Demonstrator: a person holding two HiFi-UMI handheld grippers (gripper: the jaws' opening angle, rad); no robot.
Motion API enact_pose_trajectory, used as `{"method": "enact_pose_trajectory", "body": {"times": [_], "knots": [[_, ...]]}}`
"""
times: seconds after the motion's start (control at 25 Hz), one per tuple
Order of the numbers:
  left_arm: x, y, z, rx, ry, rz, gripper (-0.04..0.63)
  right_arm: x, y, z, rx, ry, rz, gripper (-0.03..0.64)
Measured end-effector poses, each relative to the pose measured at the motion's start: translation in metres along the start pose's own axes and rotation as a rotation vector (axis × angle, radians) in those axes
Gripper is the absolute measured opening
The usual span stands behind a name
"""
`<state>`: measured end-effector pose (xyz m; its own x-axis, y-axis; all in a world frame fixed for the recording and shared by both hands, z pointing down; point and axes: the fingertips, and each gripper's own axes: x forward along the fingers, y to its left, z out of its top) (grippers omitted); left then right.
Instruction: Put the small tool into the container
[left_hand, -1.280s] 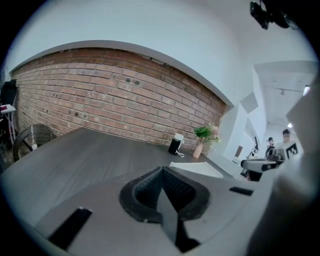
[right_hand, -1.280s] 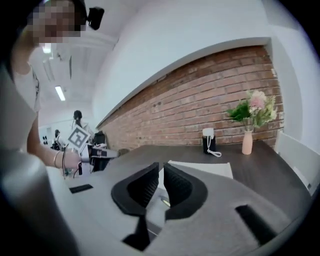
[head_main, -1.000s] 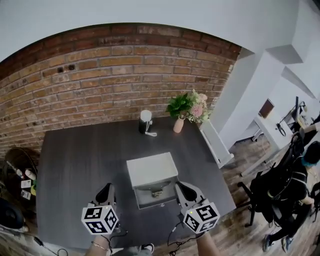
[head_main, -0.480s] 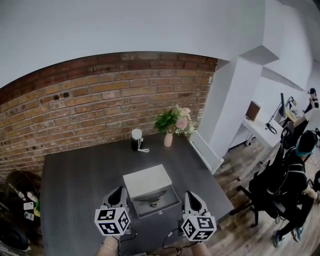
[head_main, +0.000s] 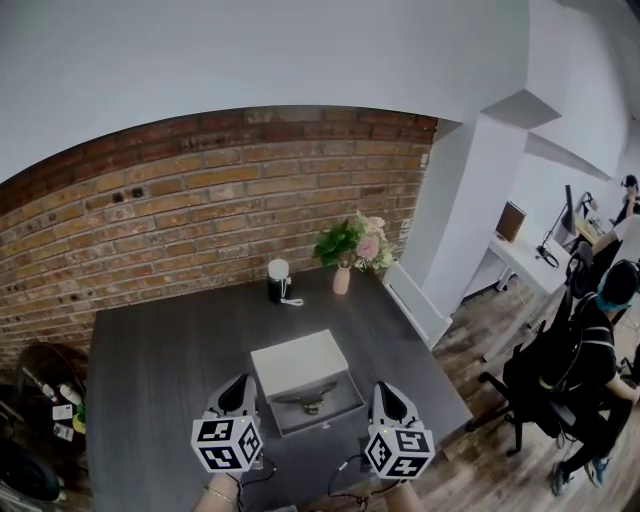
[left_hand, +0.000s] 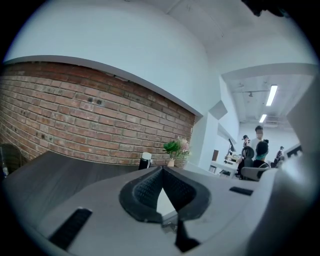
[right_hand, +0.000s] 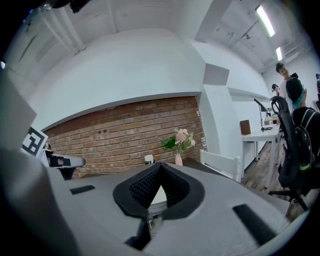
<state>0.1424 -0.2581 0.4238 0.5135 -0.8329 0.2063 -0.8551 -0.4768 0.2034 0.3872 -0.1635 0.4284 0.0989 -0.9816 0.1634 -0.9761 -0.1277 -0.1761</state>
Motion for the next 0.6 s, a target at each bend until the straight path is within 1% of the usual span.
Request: {"method": "enact_pose_trajectory", "body": {"times": [0.24,0.6], "knots": [[-0.002,0.006,-0.006,-0.010,0.014,0.012,0.003,0.004,0.003,-0.002,-0.009,0.017,0.001,0.000],[-0.002,0.015,-0.006,-0.018,0.013,0.028,0.003,0.011,0.006,-0.004,-0.008,0.028,0.003,0.000]]}}
